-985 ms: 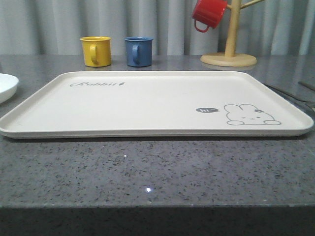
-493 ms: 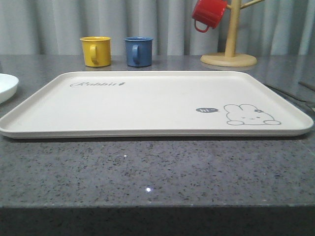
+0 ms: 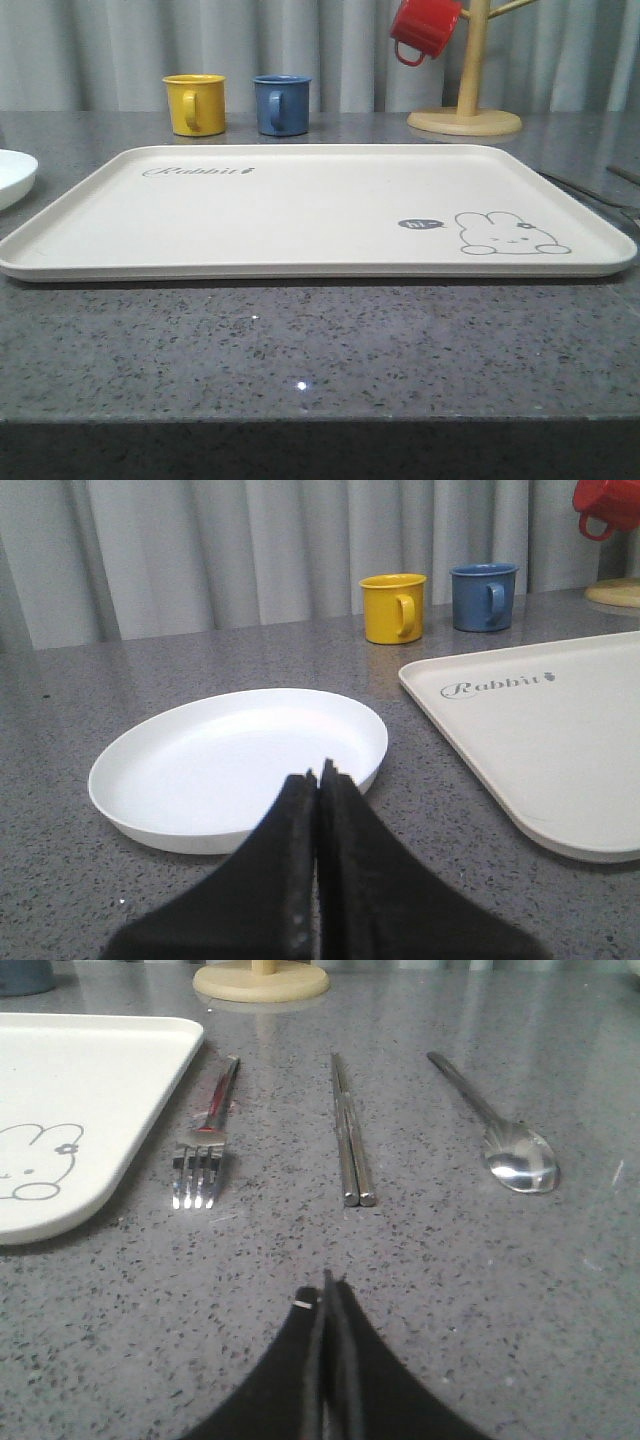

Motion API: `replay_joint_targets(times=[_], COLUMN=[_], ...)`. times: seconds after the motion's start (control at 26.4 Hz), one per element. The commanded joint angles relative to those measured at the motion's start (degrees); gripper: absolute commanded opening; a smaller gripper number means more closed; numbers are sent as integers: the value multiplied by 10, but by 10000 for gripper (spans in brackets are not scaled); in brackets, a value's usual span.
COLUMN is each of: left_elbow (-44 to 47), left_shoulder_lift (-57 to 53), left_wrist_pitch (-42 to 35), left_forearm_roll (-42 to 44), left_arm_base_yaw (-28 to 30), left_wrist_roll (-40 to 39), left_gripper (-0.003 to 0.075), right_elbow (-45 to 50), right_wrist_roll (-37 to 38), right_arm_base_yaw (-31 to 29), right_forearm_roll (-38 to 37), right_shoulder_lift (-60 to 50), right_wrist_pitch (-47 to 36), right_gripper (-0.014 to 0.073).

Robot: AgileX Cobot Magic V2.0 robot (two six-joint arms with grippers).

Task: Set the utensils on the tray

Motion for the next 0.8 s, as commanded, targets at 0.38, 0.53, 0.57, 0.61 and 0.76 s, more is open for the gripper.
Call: replay_joint_targets(times=[0.38,0.53,0.57,0.61,0.76], left_elbow=[-53,-146,-169,-190,-259], left_shoulder_lift=[-9,38,59,83,191], left_wrist_pitch=[-186,-110,-85,-63,-5], left_forearm_roll=[-22,-22,-22,-21,11], left_arm_base_yaw=[2,2,2,2,2], left_wrist_roll=[-7,-7,-7,-7,-7], left_gripper=[-18,-18,-18,-18,-18], right_elbow=[-86,-190,-215,-238,-304], right_wrist_roll=[-3,-3,-3,-3,-3], right_arm_base_yaw=[-3,-3,-3,-3,-3], right_forearm_roll=[-6,-6,-6,-5,-4], right_shoulder_lift=[-11,14,30,49,141], right_wrist_pitch=[-68,15,34,49,78], right_gripper=[-68,-67,-67,-66,-59])
